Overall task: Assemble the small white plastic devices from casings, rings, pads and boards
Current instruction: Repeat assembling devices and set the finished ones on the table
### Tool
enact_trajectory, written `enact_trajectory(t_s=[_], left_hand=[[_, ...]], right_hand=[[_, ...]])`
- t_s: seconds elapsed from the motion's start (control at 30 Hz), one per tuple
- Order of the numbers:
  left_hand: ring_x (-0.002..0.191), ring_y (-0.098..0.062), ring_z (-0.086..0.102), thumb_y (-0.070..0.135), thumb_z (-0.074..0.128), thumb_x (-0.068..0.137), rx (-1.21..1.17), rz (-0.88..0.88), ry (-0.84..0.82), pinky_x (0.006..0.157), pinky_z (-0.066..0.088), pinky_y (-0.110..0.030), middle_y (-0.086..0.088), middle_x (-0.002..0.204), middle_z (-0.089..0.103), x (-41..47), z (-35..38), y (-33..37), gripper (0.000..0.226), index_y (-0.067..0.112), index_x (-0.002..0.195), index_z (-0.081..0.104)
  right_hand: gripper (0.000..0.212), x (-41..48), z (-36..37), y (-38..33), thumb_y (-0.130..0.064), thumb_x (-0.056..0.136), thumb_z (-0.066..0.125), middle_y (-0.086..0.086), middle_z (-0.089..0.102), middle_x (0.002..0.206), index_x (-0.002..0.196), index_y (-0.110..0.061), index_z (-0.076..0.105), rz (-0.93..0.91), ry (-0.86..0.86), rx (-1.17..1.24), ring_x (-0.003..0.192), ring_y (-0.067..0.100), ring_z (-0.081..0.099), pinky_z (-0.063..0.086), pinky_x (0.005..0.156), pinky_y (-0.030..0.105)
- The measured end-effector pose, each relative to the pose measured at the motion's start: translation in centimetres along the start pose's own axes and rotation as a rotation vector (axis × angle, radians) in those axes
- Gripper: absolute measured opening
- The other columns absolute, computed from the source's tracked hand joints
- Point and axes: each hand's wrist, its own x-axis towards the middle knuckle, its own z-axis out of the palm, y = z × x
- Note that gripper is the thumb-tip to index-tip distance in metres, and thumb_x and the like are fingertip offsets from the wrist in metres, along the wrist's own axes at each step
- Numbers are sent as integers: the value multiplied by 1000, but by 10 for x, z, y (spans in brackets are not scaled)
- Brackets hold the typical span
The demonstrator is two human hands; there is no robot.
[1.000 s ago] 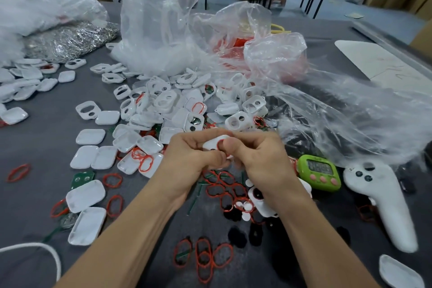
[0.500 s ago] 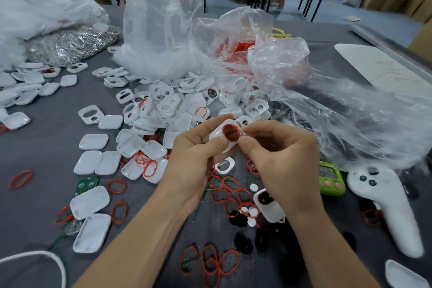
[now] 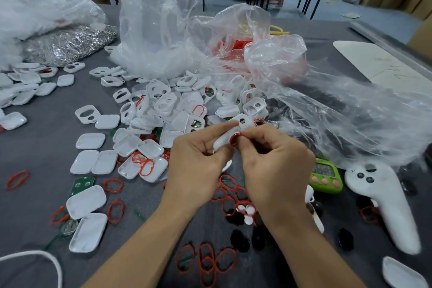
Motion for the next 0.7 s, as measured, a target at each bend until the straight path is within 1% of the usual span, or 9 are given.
enact_trajectory(t_s=[0.07, 0.13, 0.17, 0.23, 0.3, 0.37, 0.5, 0.6, 0.7], left_hand=[[78, -23, 63, 3, 72, 93, 37, 23, 44, 71, 55, -48, -12, 87, 79, -4, 3, 0, 32, 28, 112, 80], [77, -20, 59, 4, 72, 94, 63, 44, 77, 65, 56, -54, -7, 86, 79, -7, 6, 1, 32, 31, 109, 80], [76, -19, 59, 3, 72, 94, 74, 49, 92, 67, 56, -59, -4, 87, 80, -8, 8, 0, 33, 31, 110, 79], [74, -17, 61, 4, 72, 94, 103, 57, 109, 69, 56, -58, 2, 87, 80, -9, 10, 0, 33, 29, 114, 79], [79, -12, 70, 5, 72, 94, 139, 73, 136, 72, 60, -47, 12, 92, 80, -11, 12, -1, 31, 26, 117, 78], [92, -2, 74, 8, 72, 94, 176, 101, 180, 80, 61, -31, 19, 99, 78, -13, 14, -1, 32, 30, 117, 78], [92, 8, 71, 24, 72, 91, 277, 118, 251, 83, 60, -27, 29, 99, 75, -19, 23, 3, 41, 53, 119, 63], [87, 21, 64, 23, 71, 90, 375, 148, 294, 81, 54, -12, 50, 88, 63, -15, 22, 5, 44, 52, 121, 61], [88, 14, 68, 16, 73, 92, 355, 132, 263, 80, 58, -20, 46, 90, 66, -11, 17, 5, 46, 55, 115, 65]], right_hand=[[4, -2, 1, -3, -25, 82, 79, -13, 72, 67, 79, -25, 76, -2, 23, -13, 62, 8, 66, 50, 64, 26], [4, -3, 3, -5, -25, 83, 76, -12, 72, 67, 79, -24, 76, 11, 32, -14, 61, 10, 66, 54, 63, 35], [5, -3, 3, -5, -24, 83, 76, -11, 72, 67, 79, -23, 76, 16, 33, -12, 61, 12, 67, 55, 63, 36], [6, -3, 4, -5, -23, 84, 76, -11, 72, 68, 79, -22, 75, 27, 28, 0, 61, 13, 67, 55, 63, 37], [7, -4, 5, -6, -25, 84, 74, -11, 71, 67, 78, -22, 74, 43, 22, 16, 61, 11, 66, 55, 63, 37], [9, -5, 5, -7, -27, 84, 71, -13, 70, 65, 77, -23, 73, 61, 23, 28, 60, 10, 64, 53, 63, 35], [11, -5, 7, -5, -24, 82, 73, -15, 68, 64, 73, -27, 69, 120, 18, 52, 61, 9, 64, 52, 63, 32], [9, -10, 8, -5, -25, 82, 73, -17, 69, 69, 73, -27, 69, 134, 7, 56, 62, 8, 65, 52, 63, 32], [6, -11, 8, -7, -25, 83, 72, -17, 71, 77, 77, -26, 71, 95, 10, 64, 63, 9, 65, 52, 63, 31]])
